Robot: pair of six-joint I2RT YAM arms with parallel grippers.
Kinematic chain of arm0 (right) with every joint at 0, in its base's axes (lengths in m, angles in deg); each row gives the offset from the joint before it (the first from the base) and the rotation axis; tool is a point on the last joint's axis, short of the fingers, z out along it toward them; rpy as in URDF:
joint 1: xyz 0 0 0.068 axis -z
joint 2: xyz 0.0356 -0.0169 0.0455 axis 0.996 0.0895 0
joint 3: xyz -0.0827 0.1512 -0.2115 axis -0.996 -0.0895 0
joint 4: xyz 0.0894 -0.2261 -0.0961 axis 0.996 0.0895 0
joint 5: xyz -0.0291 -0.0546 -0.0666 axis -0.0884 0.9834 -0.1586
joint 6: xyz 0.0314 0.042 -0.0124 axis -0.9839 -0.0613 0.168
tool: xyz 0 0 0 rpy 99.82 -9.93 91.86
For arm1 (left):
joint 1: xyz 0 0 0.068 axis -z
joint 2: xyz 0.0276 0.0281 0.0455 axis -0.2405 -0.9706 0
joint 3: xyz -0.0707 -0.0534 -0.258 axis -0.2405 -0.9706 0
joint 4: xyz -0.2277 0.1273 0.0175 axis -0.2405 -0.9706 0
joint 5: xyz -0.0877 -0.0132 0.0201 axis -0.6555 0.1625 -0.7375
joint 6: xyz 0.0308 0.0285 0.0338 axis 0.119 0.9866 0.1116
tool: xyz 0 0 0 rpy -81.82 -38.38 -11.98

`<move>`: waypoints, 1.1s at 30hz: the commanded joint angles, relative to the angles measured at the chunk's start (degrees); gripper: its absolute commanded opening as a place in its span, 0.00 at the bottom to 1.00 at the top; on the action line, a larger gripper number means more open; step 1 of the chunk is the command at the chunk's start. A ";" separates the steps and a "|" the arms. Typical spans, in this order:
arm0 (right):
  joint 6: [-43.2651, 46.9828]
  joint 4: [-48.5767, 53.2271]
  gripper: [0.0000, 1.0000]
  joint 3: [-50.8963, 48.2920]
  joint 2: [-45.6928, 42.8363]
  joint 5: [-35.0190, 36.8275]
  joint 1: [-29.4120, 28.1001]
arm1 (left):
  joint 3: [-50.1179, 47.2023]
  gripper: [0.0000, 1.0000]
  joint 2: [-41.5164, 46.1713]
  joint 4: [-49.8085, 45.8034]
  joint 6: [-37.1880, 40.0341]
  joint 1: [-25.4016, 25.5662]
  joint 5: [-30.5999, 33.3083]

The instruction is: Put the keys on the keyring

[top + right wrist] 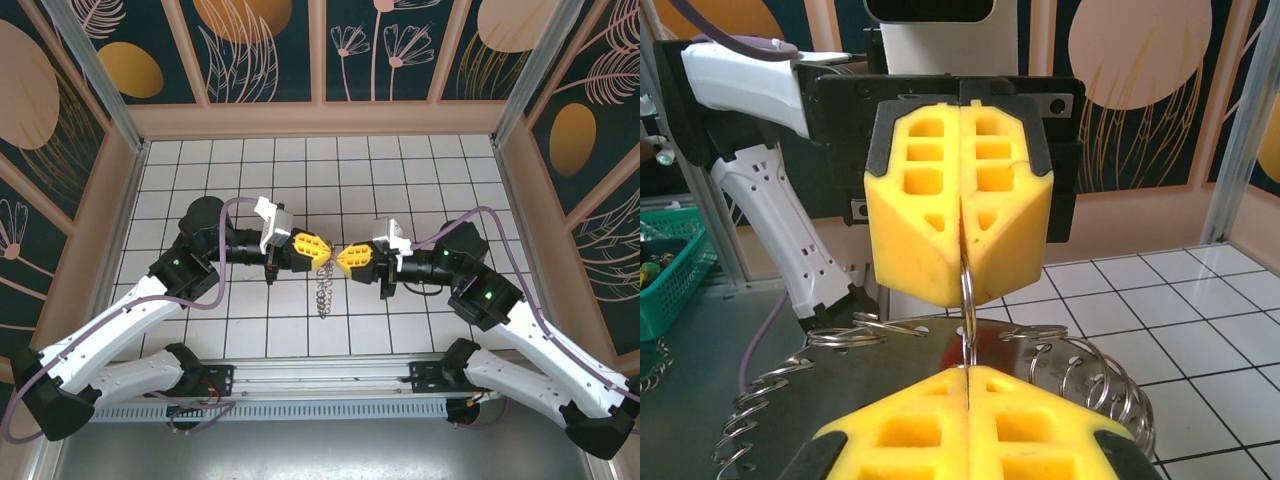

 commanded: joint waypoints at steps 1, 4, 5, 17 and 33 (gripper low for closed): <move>-0.92 -2.93 0.02 -0.92 -0.11 -1.83 0.38 | 2.25 0.00 0.69 1.35 -0.13 0.46 0.11; -1.17 -3.82 0.01 -1.18 0.46 -3.17 0.24 | 2.12 0.00 0.60 1.64 -0.37 0.44 0.80; -1.33 -4.26 0.00 -1.24 0.65 -3.53 0.25 | 2.00 0.00 0.67 1.90 -0.41 0.44 0.92; -2.70 -6.27 0.23 -2.79 -0.16 -4.64 0.16 | 1.85 0.00 0.95 2.03 -0.56 0.42 1.13; -2.39 -8.56 0.37 -3.03 2.28 0.03 0.16 | 2.13 0.00 1.04 2.53 -1.24 0.44 0.12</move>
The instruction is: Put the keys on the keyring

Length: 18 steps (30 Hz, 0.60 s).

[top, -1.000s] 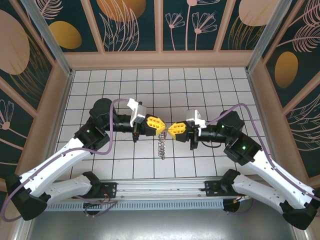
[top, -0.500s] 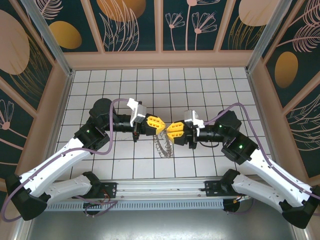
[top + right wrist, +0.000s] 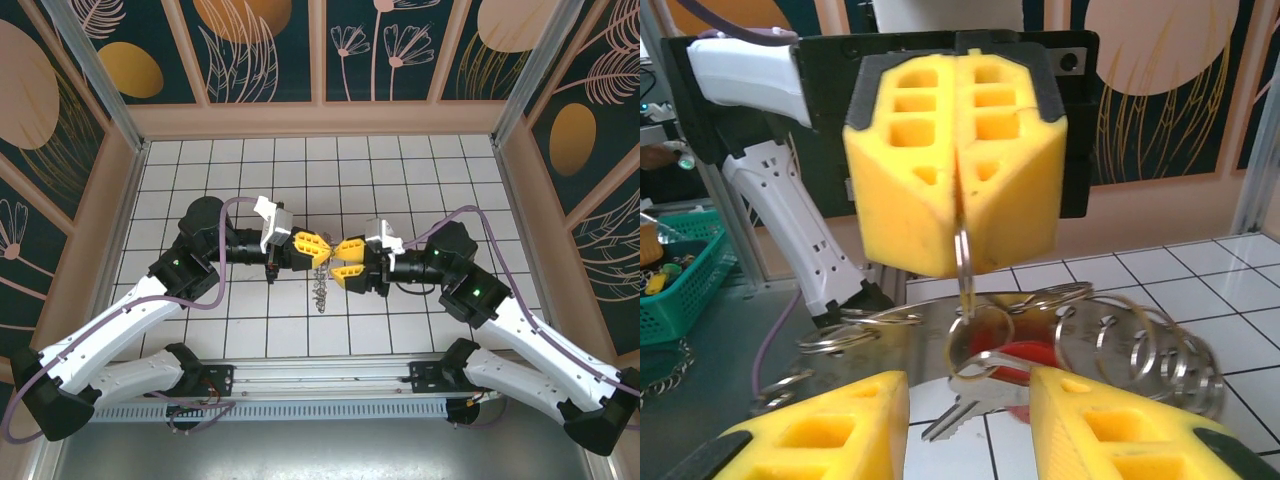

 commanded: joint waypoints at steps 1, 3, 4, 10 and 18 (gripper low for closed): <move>0.20 -3.53 0.37 -0.08 0.23 1.79 0.16 | 2.13 0.00 1.08 2.55 -1.22 0.44 -1.04; 0.21 -3.86 0.37 -0.01 0.68 1.67 0.07 | 2.20 0.00 1.08 2.53 -1.23 0.45 -1.05; 0.08 -4.15 0.37 -0.06 0.80 1.47 0.07 | 2.25 0.00 1.08 2.54 -1.27 0.45 -0.96; -0.49 -5.58 0.41 -0.41 1.38 1.13 -0.19 | 2.22 0.00 1.26 2.47 -1.22 0.45 -0.94; -0.17 -5.06 0.33 -0.74 1.67 1.75 -0.28 | 2.42 0.00 1.39 2.49 -1.00 0.41 -0.86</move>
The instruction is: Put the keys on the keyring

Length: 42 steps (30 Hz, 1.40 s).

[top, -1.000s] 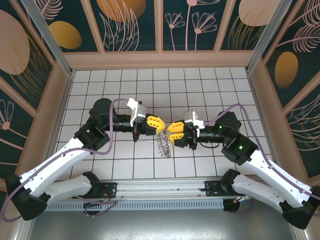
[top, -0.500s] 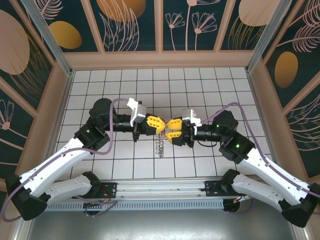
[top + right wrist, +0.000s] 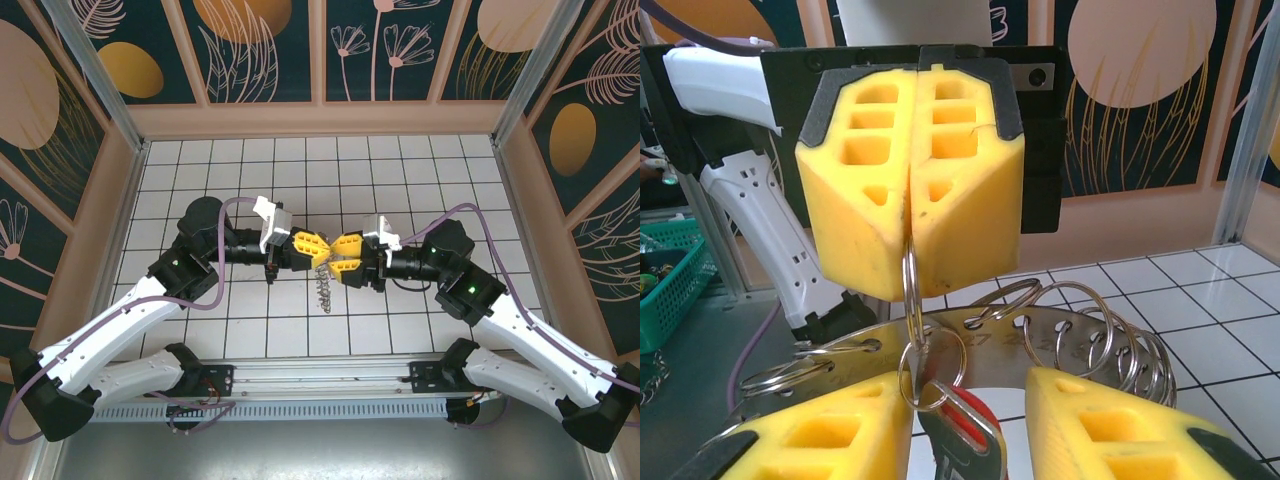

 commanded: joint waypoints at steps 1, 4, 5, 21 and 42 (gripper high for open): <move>-0.04 -2.15 0.32 -0.65 0.36 0.38 -0.26 | 2.50 0.00 1.18 2.48 -0.97 0.46 -0.85; -0.01 -2.09 0.30 -0.56 0.60 -0.04 -0.26 | 2.53 0.00 1.13 2.48 -0.94 0.45 -0.78; -0.06 -2.00 0.30 -0.57 0.61 -0.21 -0.26 | 2.49 0.00 1.13 2.47 -0.96 0.45 -0.71; 0.22 -0.27 0.10 -1.61 -0.61 0.95 -0.69 | 1.75 0.00 2.52 2.33 -0.41 0.44 1.90; 8.04 18.04 0.00 11.29 -0.28 23.08 -0.61 | -1.13 0.00 1.51 -7.72 7.45 0.29 8.01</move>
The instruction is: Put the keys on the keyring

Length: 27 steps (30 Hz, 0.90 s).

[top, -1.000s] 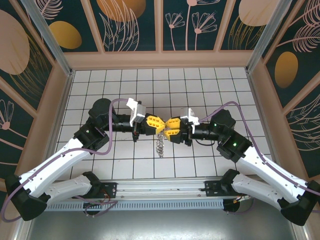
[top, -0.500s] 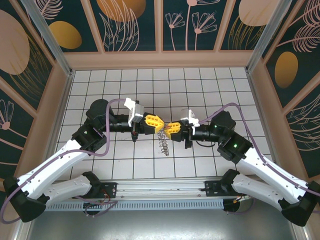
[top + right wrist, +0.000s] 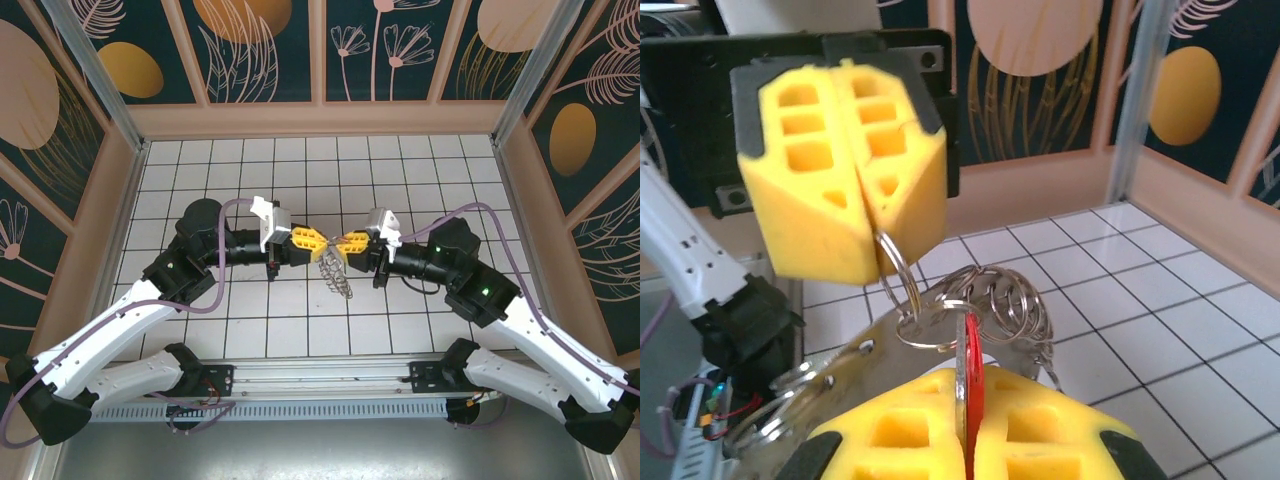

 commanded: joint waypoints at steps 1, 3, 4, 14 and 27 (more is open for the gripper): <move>2.69 5.89 0.00 6.11 1.82 9.03 0.51 | -1.31 0.00 -0.28 -3.27 3.42 0.20 0.05; 3.50 9.11 0.00 9.20 3.87 9.48 0.52 | -2.22 0.00 -0.68 -2.74 3.33 0.20 0.20; 3.64 10.53 0.00 10.34 4.83 9.63 0.51 | -2.69 0.00 -0.86 -2.40 3.30 0.21 0.20; 5.28 23.96 0.00 20.38 14.43 18.06 0.12 | -8.28 0.42 0.25 1.56 0.86 0.20 3.94; 5.39 29.97 0.00 27.67 23.35 26.03 -5.03 | -16.45 0.81 6.16 5.72 -1.17 0.22 14.67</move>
